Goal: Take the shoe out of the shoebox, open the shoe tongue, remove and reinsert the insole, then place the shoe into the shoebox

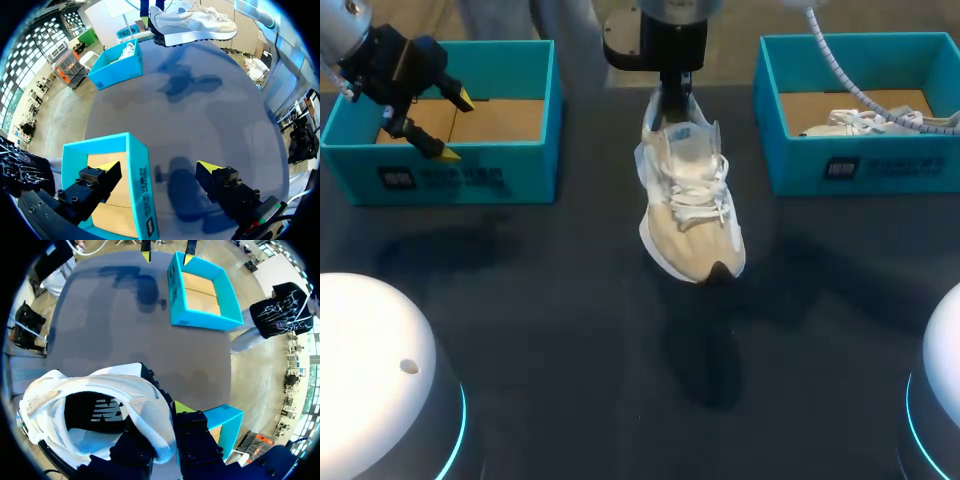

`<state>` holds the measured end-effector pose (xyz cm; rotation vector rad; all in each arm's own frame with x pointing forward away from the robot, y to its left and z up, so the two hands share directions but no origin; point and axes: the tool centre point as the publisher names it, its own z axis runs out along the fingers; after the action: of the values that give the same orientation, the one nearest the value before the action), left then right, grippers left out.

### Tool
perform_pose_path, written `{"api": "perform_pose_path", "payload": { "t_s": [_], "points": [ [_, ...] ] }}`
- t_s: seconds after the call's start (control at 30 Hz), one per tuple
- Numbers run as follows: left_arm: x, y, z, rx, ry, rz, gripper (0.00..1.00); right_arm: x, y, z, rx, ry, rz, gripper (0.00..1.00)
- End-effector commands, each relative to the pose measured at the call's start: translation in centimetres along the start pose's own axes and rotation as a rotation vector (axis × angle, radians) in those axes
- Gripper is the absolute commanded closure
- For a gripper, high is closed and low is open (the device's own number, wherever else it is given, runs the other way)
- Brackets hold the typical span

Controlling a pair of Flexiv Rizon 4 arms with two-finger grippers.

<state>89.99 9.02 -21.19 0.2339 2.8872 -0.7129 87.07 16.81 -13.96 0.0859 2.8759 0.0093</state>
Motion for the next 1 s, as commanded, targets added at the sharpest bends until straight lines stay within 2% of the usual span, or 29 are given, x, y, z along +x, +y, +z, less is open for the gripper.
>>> {"api": "perform_pose_path", "payload": {
  "t_s": [0.03, 0.3, 0.33, 0.63, 1.0],
  "points": [
    [0.0, 0.0, -0.1, -0.003, 0.002, 0.0, 0.0, 0.0, -0.1, -0.1, -0.001, -0.001, 0.0, 1.0],
    [0.0, 0.0, -0.1, -0.003, 0.002, 0.0, 0.0, 0.0, -0.1, -0.1, -0.001, -0.001, 0.0, 1.0],
    [0.0, 0.0, -0.1, -0.003, 0.002, 0.0, 0.0, -0.4, -0.6, 0.1, -0.001, -0.001, -0.005, 1.0],
    [0.0, 0.0, -0.1, -0.003, 0.002, 0.0, 0.0, -5.6, -6.4, 0.6, 0.006, -0.044, -0.058, 1.0],
    [0.0, 0.0, -0.1, -0.003, 0.002, 0.0, 0.0, -12.1, -15.1, 1.5, 0.02, -0.055, -0.081, 1.0]
  ]
}}
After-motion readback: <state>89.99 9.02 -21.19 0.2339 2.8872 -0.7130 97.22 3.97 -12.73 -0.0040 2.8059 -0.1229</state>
